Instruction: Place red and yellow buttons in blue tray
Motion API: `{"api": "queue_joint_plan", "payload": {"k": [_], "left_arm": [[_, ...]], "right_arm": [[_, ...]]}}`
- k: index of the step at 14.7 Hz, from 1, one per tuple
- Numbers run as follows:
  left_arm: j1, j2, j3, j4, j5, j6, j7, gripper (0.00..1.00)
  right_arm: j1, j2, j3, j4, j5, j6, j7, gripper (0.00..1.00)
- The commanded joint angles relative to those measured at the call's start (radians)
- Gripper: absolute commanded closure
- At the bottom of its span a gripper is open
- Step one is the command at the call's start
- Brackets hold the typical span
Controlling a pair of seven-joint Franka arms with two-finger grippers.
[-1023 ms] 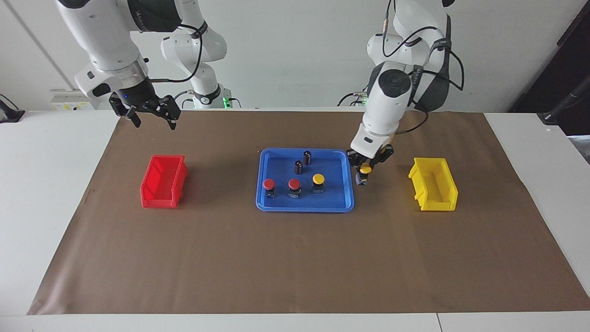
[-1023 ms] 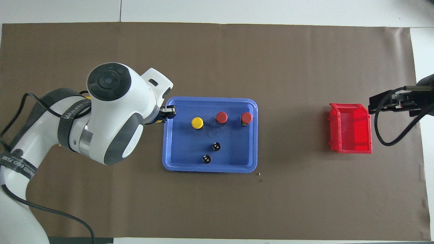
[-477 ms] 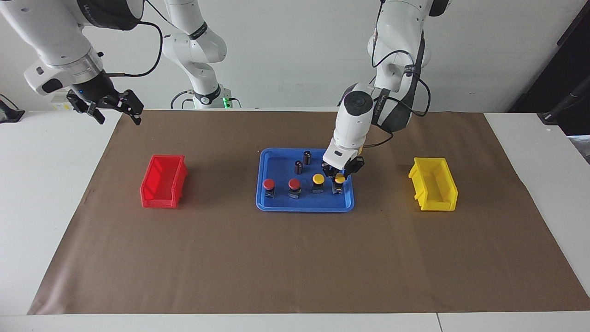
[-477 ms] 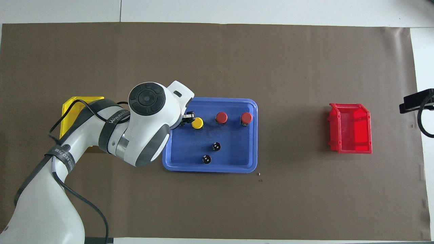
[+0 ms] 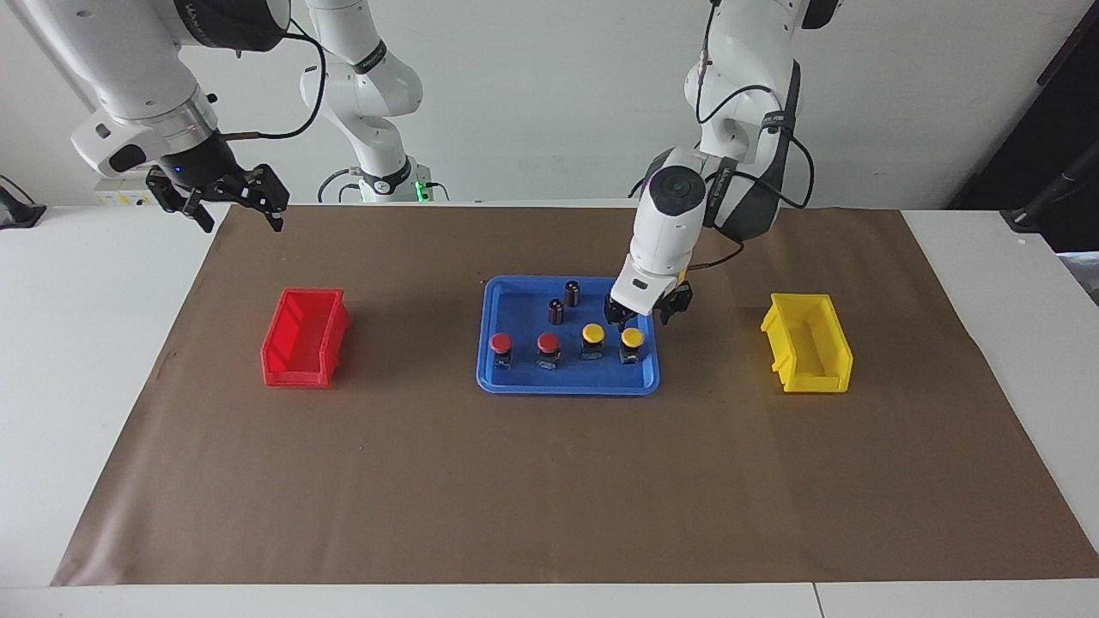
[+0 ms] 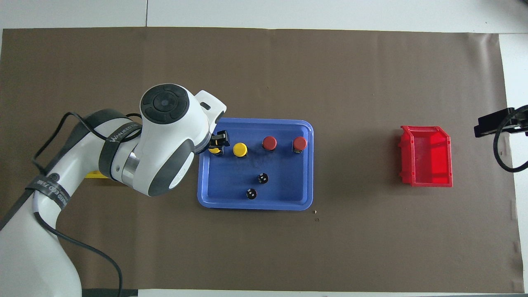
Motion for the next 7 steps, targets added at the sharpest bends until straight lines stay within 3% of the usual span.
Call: {"api": "queue_joint_plan", "payload": {"k": [1,5,7], "left_arm": [[0.122,-0.085,0.007,0.135,-0.018,-0.254,0.235,0.00],[0.297,-0.216,0.007,0.135,-0.018,-0.309,0.469,0.00],[0.365,-0.221,0.008,0.154,-0.020,-0.345,0.567,0.00]], "right_arm": [[0.000,0.000,-0.002,0.009,-0.005,-0.027,-0.003,0.00],[0.000,0.000,-0.002,0.009,-0.005,-0.028,-0.004,0.00],[-0.002,0.000,-0.002,0.011,-0.004,-0.027,-0.004,0.00]]}}
